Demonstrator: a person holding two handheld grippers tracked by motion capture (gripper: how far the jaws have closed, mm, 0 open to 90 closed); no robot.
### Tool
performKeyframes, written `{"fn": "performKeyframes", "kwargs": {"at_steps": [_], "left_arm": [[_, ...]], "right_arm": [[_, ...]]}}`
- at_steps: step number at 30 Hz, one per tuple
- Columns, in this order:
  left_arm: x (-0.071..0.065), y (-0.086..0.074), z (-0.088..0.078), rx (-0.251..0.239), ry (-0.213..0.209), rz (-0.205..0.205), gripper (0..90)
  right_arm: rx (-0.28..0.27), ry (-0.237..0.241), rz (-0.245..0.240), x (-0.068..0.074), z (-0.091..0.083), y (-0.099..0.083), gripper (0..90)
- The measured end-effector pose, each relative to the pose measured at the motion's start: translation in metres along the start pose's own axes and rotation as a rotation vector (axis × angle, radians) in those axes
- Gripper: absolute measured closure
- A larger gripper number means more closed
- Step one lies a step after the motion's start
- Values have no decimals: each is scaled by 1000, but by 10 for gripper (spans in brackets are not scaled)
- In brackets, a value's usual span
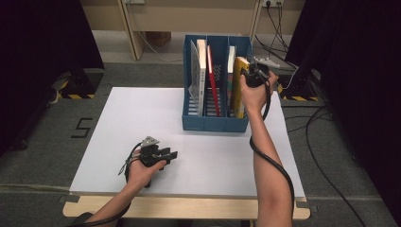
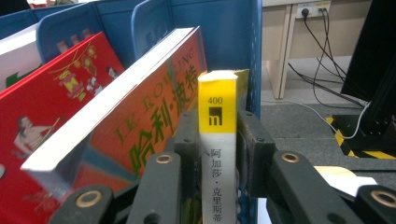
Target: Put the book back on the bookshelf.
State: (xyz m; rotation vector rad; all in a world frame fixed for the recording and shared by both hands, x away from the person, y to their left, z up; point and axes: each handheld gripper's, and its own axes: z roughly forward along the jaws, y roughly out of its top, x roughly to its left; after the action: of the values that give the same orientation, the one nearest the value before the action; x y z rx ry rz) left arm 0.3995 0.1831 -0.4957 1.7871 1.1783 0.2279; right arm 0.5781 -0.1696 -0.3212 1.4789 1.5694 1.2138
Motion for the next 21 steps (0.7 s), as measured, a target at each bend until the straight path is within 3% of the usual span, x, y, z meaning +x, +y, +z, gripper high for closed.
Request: {"fn": "performKeyframes", "kwargs": {"at_steps": [13, 21], "left_arm": [[-2, 1, 0, 1, -3, 9, 556], [-4, 3, 1, 6, -5, 13, 556]], "right_arm": [[23, -5, 0, -4, -10, -3, 691], [47, -28, -19, -5, -13, -6, 729]]}}
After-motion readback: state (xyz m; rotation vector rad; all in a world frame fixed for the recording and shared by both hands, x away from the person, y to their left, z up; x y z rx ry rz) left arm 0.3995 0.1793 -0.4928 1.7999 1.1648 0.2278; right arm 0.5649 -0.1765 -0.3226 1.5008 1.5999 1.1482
